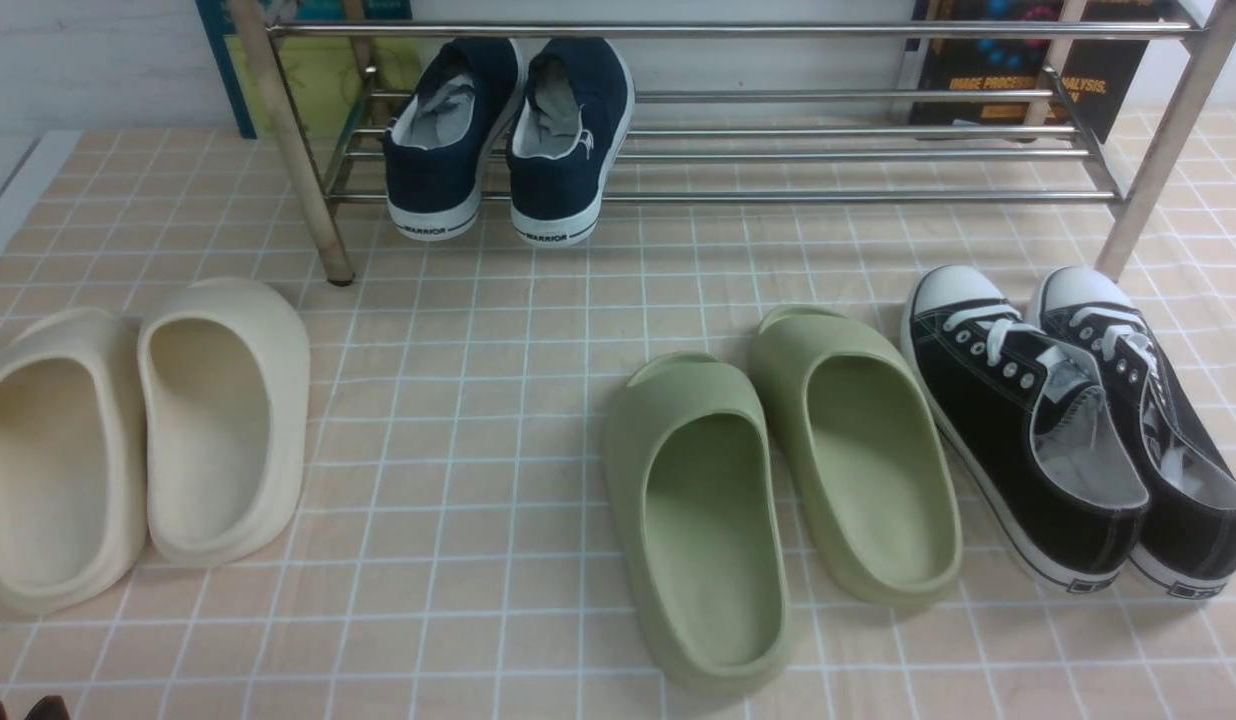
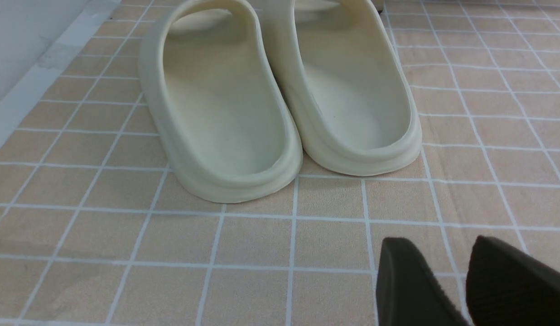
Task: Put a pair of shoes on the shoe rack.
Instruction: Use the right arm to grab the shoe closest to it
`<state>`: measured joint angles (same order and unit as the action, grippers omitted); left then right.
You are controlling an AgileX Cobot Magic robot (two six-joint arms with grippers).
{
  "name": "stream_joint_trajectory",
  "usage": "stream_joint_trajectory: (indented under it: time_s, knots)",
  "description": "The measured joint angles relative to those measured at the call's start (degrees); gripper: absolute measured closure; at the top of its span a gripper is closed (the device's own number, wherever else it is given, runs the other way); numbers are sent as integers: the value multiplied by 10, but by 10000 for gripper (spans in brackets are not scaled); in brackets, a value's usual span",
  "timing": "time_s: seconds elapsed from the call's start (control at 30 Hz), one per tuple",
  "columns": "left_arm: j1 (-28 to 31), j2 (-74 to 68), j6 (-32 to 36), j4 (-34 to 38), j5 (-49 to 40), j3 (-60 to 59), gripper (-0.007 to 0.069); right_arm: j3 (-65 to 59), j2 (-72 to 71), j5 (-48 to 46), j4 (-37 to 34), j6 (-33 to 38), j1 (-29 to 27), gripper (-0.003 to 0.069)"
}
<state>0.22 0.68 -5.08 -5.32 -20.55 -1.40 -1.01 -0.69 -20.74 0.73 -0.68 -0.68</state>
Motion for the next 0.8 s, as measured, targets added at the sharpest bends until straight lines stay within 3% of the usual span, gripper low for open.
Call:
stream_joint_trajectory:
  time_s: [0.13, 0.27, 0.4, 0.5, 0.6, 0.8]
  knots:
    - [0, 0, 0, 0, 0, 0, 385, 0, 0, 0, -7, 0, 0, 419]
    - [0, 0, 0, 0, 0, 0, 385, 0, 0, 0, -69, -19, 0, 419]
    - [0, 0, 0, 0, 0, 0, 385, -1, 0, -11, -306, -139, 0, 419]
    - [0, 0, 0, 0, 0, 0, 385, -4, 0, -18, -435, -197, 0, 419]
    - [0, 0, 0, 0, 0, 0, 385, -4, 0, -15, -477, -196, 0, 419]
    - [0, 0, 0, -2, 0, 0, 385, -4, 0, 18, -480, -141, 0, 419]
